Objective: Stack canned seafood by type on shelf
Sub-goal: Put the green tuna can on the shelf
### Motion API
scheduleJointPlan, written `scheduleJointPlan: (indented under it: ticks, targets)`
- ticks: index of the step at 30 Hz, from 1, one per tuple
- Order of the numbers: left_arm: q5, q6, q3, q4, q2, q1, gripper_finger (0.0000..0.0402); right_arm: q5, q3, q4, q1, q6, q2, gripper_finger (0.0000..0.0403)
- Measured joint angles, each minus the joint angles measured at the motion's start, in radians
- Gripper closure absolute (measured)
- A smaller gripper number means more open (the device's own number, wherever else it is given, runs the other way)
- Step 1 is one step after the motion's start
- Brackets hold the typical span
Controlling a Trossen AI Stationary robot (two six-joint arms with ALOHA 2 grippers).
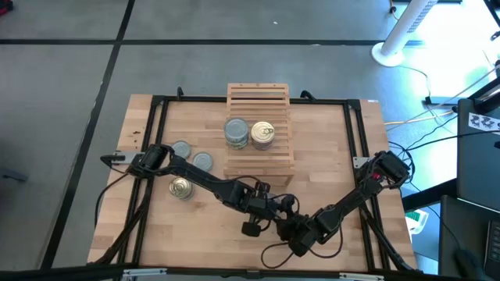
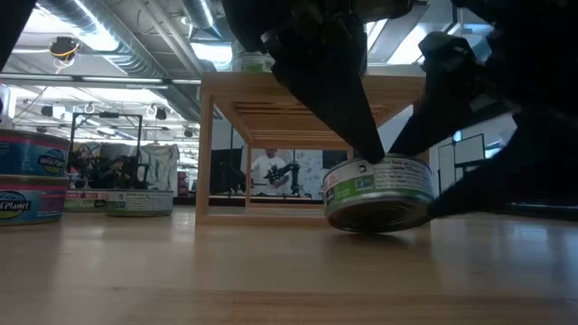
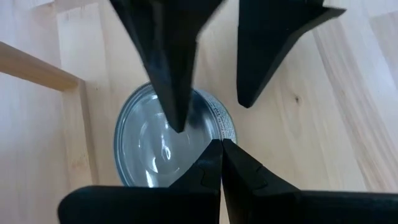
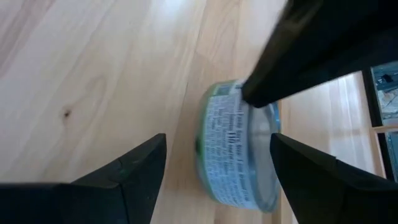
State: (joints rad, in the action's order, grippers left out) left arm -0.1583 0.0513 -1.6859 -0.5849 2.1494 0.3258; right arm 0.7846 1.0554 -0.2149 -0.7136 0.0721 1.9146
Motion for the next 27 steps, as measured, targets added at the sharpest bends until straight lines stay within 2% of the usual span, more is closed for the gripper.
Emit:
scheduleJointPlan:
  ticks: [4, 10, 13, 23, 27]
  targets:
    - [0.000, 0.000, 0.000, 0.002, 0.000, -0.001, 0.0401, 0.007, 0.001, 0.014, 0.000, -0.024, 0.043, 0.0118]
    - [0.025, 0.003, 0.000, 0.006, -0.001, -0.001, 0.0401, 0.152, 0.003, 0.034, -0.001, -0.024, 0.083, 0.0118]
    - [0.027, 0.006, 0.000, 0.005, -0.001, -0.001, 0.0401, 0.185, 0.003, 0.037, 0.003, -0.024, 0.085, 0.0118]
    - [0.027, 0.006, 0.000, 0.013, -0.002, -0.002, 0.0401, 0.189, 0.000, 0.050, 0.013, -0.028, 0.086, 0.0121]
    - [0.039, 0.006, 0.000, 0.021, -0.002, -0.002, 0.0401, 0.189, 0.000, 0.057, 0.014, -0.027, 0.086, 0.0153]
